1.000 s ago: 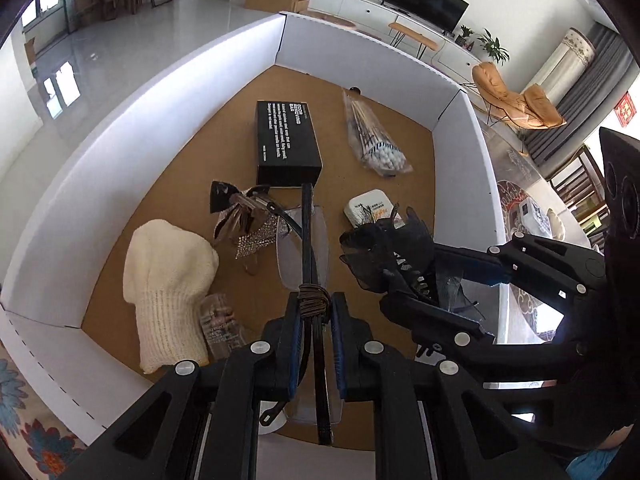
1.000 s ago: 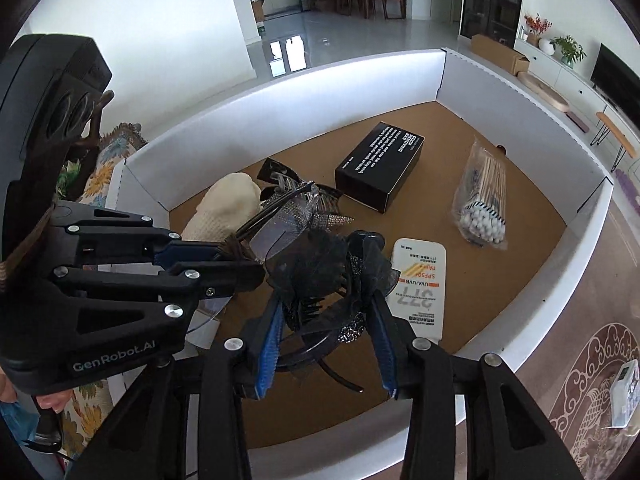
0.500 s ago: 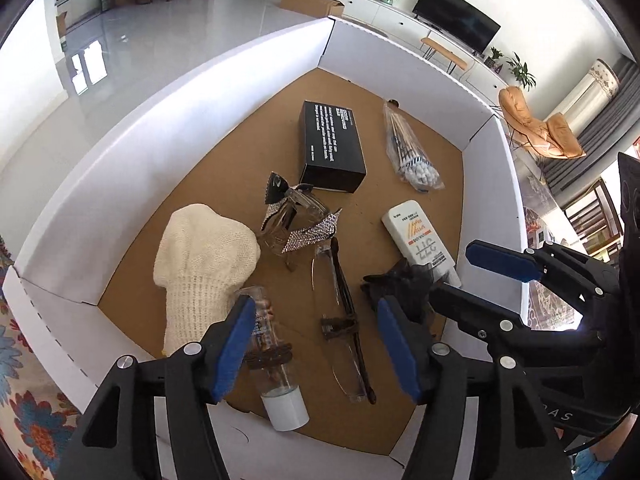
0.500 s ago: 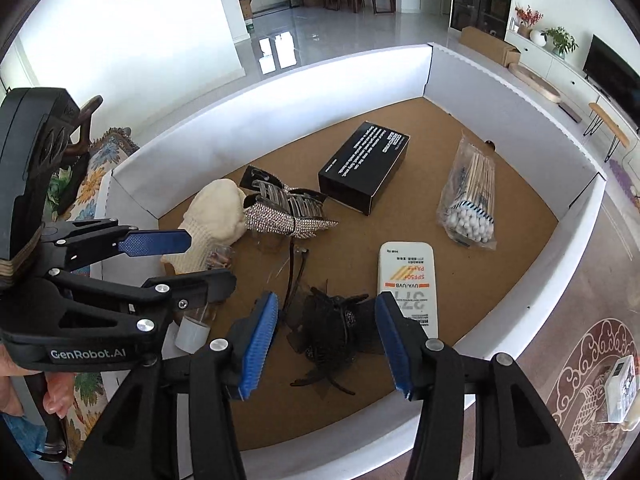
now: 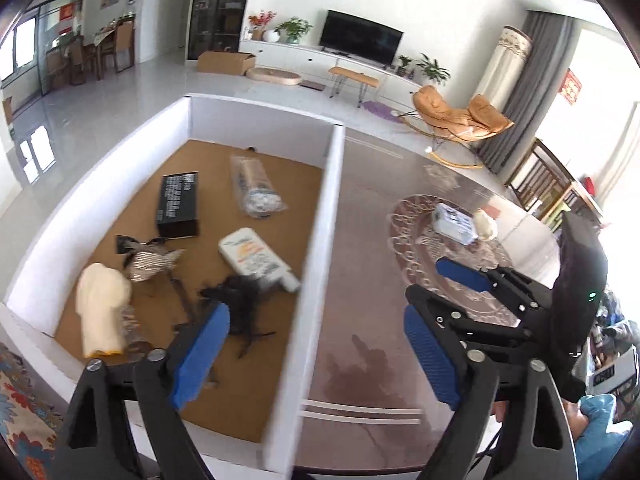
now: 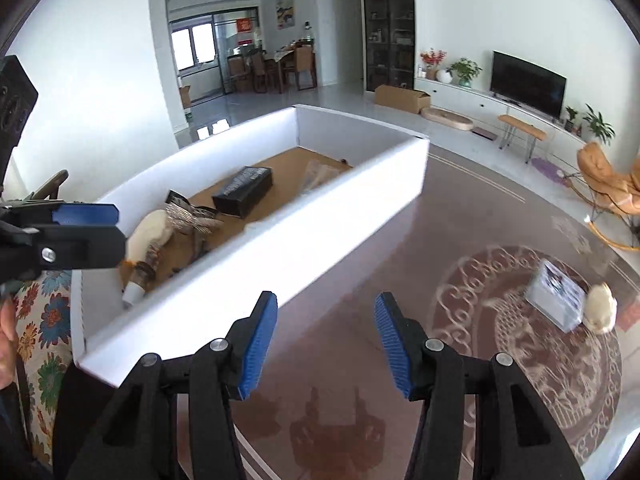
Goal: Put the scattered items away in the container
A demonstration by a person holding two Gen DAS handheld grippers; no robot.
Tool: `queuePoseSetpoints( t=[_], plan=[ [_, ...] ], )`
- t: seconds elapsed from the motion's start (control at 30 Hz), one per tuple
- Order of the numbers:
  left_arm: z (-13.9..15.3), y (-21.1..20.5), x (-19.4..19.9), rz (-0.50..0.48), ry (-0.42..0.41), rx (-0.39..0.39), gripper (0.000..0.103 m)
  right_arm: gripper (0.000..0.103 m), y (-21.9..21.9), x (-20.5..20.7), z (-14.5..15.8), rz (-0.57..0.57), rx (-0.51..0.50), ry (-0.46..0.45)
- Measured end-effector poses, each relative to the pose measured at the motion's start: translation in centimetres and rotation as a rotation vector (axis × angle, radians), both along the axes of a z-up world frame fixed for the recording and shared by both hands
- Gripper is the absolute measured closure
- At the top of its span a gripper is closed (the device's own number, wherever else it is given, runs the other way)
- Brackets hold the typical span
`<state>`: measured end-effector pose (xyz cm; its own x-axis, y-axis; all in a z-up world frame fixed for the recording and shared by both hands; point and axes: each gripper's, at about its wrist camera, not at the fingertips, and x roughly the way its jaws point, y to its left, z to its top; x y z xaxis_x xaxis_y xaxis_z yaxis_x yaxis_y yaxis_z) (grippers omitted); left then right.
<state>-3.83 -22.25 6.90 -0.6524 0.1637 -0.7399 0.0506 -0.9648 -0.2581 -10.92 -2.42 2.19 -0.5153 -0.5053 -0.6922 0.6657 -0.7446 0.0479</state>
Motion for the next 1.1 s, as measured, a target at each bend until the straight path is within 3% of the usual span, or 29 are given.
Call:
queuePoseSetpoints(
  t=[0.1, 0.27, 0.43, 0.57, 0.83, 1.0, 1.1],
  plan=[
    [-2.1, 6.2, -0.4, -0.092, -0.015, 0.033, 0.009, 0.051, 7.4, 0.3, -2.7, -0.132, 0.042, -0.031],
    [-8.4, 16.0, -2.5, -0.177, -0.083, 0.019, 0.009, 0.051, 19.0, 1.0, -5.3, -0.379, 0.042, -0.07],
    [-11.6, 23.0, -4.3, -0.217, -0.072, -0.027, 0.009, 0.051, 26.1, 1.2, -5.8, -0.516, 0.015, -0.058],
    [-12.3, 26.1, -6.2, -0.235, -0.067, -0.071, 0.009, 0.051, 27.9, 0.8, -6.2, -0.541, -0.001, -0.054],
    [-12.7, 28.3, -9.4, -0.26, -0.04, -0.134, 0.009, 0.051, 28.7, -0.1, -8.4, -0.556, -0.081, -0.14],
    [-14.2, 27.6, -10.5, -0.238, -0.055, -0.106, 0.009, 0.051, 29.2, -0.4, -8.6, -0.562, -0.112, -0.162],
    [-14.5, 27.4, -10.0, -0.23, -0.021, -0.108, 0.009, 0.051, 29.3, -0.5, -8.8, -0.563, -0.121, -0.165]
  ],
)
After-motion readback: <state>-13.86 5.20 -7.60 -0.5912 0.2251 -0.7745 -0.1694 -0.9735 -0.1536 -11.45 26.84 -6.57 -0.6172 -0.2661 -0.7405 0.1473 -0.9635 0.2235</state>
